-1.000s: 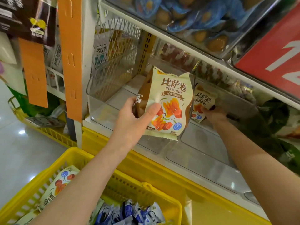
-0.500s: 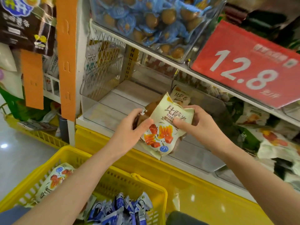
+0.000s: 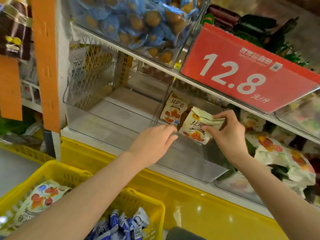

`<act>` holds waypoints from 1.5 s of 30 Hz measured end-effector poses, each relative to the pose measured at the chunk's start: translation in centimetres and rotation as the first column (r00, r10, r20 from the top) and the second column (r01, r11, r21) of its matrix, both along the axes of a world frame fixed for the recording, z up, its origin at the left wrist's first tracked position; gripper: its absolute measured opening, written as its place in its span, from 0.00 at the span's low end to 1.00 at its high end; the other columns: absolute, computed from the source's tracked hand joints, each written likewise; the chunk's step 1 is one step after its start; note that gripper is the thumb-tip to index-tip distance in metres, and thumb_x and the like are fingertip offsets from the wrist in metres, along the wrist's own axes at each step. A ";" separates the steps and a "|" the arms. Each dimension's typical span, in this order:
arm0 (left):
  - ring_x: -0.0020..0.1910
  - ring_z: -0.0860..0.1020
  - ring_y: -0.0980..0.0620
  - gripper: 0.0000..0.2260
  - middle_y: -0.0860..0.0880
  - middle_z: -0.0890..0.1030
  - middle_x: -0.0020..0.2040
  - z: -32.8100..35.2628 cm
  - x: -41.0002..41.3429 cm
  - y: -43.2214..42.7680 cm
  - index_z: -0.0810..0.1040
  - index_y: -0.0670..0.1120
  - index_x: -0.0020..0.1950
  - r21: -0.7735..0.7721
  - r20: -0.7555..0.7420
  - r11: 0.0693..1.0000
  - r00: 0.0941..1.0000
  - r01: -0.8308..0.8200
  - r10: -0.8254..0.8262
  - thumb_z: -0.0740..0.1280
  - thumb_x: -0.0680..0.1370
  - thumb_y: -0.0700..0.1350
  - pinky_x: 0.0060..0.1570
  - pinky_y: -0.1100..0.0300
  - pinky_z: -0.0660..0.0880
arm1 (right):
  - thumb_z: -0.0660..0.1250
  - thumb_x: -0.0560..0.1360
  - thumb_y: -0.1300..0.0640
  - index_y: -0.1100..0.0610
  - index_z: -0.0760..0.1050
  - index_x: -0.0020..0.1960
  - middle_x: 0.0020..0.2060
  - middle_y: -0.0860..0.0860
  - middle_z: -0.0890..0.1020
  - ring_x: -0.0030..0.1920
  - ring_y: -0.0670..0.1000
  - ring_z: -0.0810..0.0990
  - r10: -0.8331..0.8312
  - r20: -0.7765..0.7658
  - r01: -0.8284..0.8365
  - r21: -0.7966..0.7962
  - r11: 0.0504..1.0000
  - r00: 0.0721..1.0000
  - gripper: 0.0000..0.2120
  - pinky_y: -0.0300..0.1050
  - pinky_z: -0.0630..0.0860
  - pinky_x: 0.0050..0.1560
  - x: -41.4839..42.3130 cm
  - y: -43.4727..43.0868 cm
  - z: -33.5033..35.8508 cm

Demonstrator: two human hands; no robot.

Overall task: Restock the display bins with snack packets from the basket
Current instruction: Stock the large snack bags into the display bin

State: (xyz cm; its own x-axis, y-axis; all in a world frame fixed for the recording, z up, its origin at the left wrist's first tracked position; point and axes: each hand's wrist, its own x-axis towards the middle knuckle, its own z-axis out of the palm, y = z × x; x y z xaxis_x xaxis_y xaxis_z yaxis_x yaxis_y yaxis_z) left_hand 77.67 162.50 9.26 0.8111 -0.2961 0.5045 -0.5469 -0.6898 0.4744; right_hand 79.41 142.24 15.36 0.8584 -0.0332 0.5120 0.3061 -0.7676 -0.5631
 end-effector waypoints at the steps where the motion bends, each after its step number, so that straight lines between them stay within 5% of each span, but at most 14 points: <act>1: 0.53 0.78 0.54 0.15 0.51 0.79 0.54 -0.8 -0.1 0.1 0.73 0.49 0.60 0.092 0.035 0.995 0.999 0.021 -0.024 0.51 0.82 0.51 0.54 0.62 0.72 | 0.76 0.67 0.56 0.48 0.67 0.48 0.41 0.39 0.76 0.36 0.34 0.78 -0.030 -0.035 0.029 -0.022 0.999 0.999 0.19 0.26 0.71 0.26 1.4 -0.1 -0.7; 6: 0.46 0.78 0.56 0.13 0.53 0.81 0.48 -2.9 -0.3 0.0 0.76 0.50 0.54 0.192 0.150 0.978 0.982 0.083 -0.113 0.53 0.82 0.49 0.55 0.60 0.70 | 0.74 0.70 0.56 0.55 0.69 0.59 0.56 0.53 0.78 0.50 0.49 0.78 -0.159 -0.234 0.130 -0.136 0.982 0.959 0.22 0.37 0.77 0.39 8.7 -0.9 -3.1; 8: 0.42 0.80 0.55 0.06 0.52 0.82 0.44 -3.3 0.1 0.1 0.79 0.49 0.52 0.205 0.196 0.975 0.973 0.083 -0.124 0.63 0.79 0.45 0.51 0.59 0.74 | 0.72 0.72 0.57 0.56 0.68 0.64 0.63 0.55 0.75 0.60 0.55 0.75 -0.239 -0.338 0.146 -0.280 0.949 0.910 0.24 0.47 0.75 0.57 11.0 -1.8 -3.5; 11: 0.40 0.80 0.55 0.10 0.52 0.82 0.41 -4.0 0.8 0.2 0.81 0.48 0.51 0.202 0.241 0.976 0.961 0.084 -0.133 0.72 0.71 0.40 0.47 0.60 0.75 | 0.73 0.70 0.56 0.55 0.65 0.68 0.66 0.55 0.71 0.65 0.57 0.71 -0.358 -0.263 0.154 -0.571 0.806 0.896 0.29 0.53 0.70 0.66 12.6 -3.1 -3.1; 16: 0.40 0.79 0.53 0.07 0.51 0.82 0.41 -4.9 1.7 0.1 0.81 0.47 0.49 0.204 0.318 0.973 0.933 0.105 -0.168 0.70 0.72 0.40 0.46 0.61 0.73 | 0.76 0.66 0.50 0.50 0.58 0.69 0.69 0.50 0.68 0.69 0.53 0.67 -0.164 -0.509 -0.120 -0.479 0.870 0.845 0.39 0.48 0.65 0.69 13.1 -3.0 -4.7; 22: 0.40 0.78 0.53 0.09 0.50 0.81 0.41 -5.4 2.1 -0.1 0.80 0.47 0.48 0.131 0.326 0.986 0.935 0.099 -0.138 0.60 0.77 0.43 0.44 0.61 0.68 | 0.77 0.62 0.42 0.52 0.55 0.71 0.70 0.53 0.65 0.69 0.55 0.65 -0.236 -0.378 -0.083 -0.662 0.745 0.895 0.46 0.53 0.62 0.71 14.5 -3.4 -5.5; 26: 0.41 0.77 0.52 0.09 0.50 0.81 0.42 -5.7 2.1 -0.2 0.80 0.46 0.49 0.101 0.328 0.989 0.935 0.109 -0.136 0.60 0.78 0.42 0.44 0.59 0.70 | 0.76 0.62 0.40 0.58 0.52 0.75 0.73 0.58 0.59 0.73 0.60 0.58 -0.346 -0.058 0.117 -0.877 0.466 0.936 0.52 0.54 0.54 0.73 15.5 -3.9 -5.2; 31: 0.40 0.77 0.52 0.08 0.50 0.81 0.42 -5.8 2.3 -0.2 0.79 0.46 0.48 0.126 0.345 0.988 0.929 0.093 -0.132 0.60 0.78 0.42 0.45 0.60 0.66 | 0.74 0.67 0.46 0.61 0.55 0.74 0.71 0.61 0.62 0.71 0.62 0.61 -0.451 0.017 0.225 -0.883 0.411 0.892 0.45 0.57 0.59 0.71 17.0 -3.5 -5.6; 39: 0.43 0.77 0.54 0.11 0.52 0.81 0.45 -5.2 1.6 0.3 0.78 0.47 0.53 0.197 0.238 0.973 0.957 0.118 -0.164 0.56 0.79 0.44 0.47 0.63 0.64 | 0.69 0.73 0.48 0.59 0.52 0.75 0.73 0.58 0.60 0.72 0.59 0.61 -0.373 -0.130 0.160 -0.743 0.650 0.919 0.39 0.52 0.61 0.70 14.6 -1.8 -5.2; 45: 0.56 0.75 0.53 0.17 0.50 0.77 0.58 -4.3 0.0 1.0 0.70 0.47 0.66 0.316 0.132 0.944 0.980 0.098 -0.146 0.51 0.81 0.49 0.59 0.57 0.69 | 0.53 0.80 0.44 0.53 0.65 0.68 0.58 0.55 0.78 0.55 0.57 0.79 -0.213 -0.220 0.075 -0.507 0.858 0.952 0.21 0.51 0.76 0.53 6.7 1.6 -4.4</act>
